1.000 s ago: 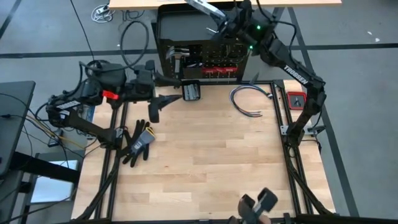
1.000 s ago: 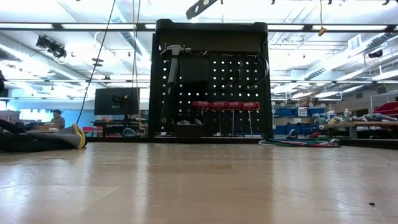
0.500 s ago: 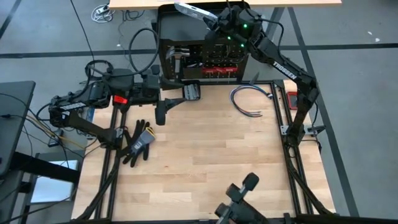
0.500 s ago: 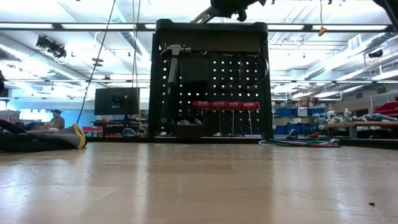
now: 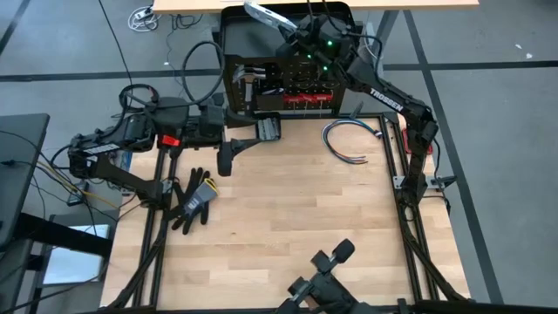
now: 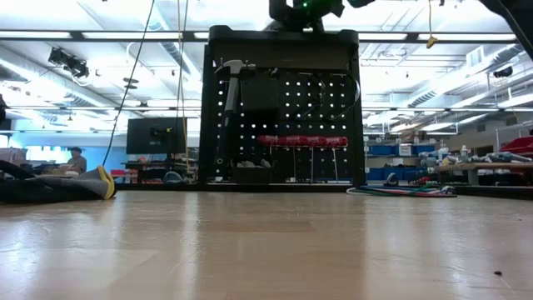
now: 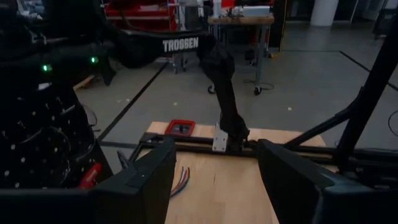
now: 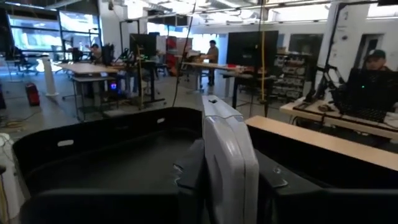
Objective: Hang tools onto peg board
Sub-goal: Put the white spirit level on the peg board, then return to Home Position
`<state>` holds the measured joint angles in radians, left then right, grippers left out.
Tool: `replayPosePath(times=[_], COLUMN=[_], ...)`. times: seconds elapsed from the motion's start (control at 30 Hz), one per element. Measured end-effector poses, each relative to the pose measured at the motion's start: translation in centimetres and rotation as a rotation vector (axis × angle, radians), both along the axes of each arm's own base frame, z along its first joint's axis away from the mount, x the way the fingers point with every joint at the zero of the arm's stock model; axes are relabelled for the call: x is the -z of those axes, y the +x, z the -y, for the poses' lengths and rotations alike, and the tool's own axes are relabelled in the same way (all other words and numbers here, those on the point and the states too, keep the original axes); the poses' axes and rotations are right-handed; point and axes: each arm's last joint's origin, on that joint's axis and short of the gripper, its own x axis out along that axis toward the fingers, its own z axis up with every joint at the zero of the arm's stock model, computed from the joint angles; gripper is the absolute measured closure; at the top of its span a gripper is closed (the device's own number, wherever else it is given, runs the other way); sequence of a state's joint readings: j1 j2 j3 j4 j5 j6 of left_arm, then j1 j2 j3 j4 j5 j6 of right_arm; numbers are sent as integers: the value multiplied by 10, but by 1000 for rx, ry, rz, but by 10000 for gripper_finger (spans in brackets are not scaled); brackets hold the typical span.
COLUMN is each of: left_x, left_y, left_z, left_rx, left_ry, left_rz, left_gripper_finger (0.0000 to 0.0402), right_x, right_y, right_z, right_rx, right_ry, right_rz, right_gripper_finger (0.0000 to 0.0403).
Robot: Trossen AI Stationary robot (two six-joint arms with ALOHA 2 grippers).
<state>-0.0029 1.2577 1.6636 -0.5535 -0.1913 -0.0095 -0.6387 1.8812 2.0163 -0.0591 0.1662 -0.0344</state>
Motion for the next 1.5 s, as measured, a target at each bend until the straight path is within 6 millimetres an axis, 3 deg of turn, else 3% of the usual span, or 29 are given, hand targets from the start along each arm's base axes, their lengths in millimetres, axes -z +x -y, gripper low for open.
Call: replayPosePath(times=[0.43, 0.7, 0.83, 1.03, 1.2, 1.33, 1.5], left_x=[2, 1, 3, 7, 21, 46, 94], left_y=[-2, -2, -8, -32, -33, -22, -18], left_z=[0, 1, 1, 0, 2, 10, 26], left_rx=[-4, -1, -3, -66, -70, -41, 0], left_ry=[-30, -44, -46, -80, -74, -72, -120], left_rz=[-17, -12, -45, -140, -235, -256, -233], left_gripper_finger=[172, 172, 172, 172, 172, 172, 172], right_x=[5, 6, -5, -48, -55, -35, 26], right_y=[5, 5, -6, -56, -86, -88, -79], right_z=[-8, -8, -16, -64, -110, -143, -186], right_rx=[7, 10, -22, -149, -237, -340, -493], right_ry=[48, 55, 44, 1, 54, 68, 72], right_rz=[-35, -46, -67, -186, -331, -388, -424], right_gripper_finger=[302, 224, 183, 149, 152, 166, 181])
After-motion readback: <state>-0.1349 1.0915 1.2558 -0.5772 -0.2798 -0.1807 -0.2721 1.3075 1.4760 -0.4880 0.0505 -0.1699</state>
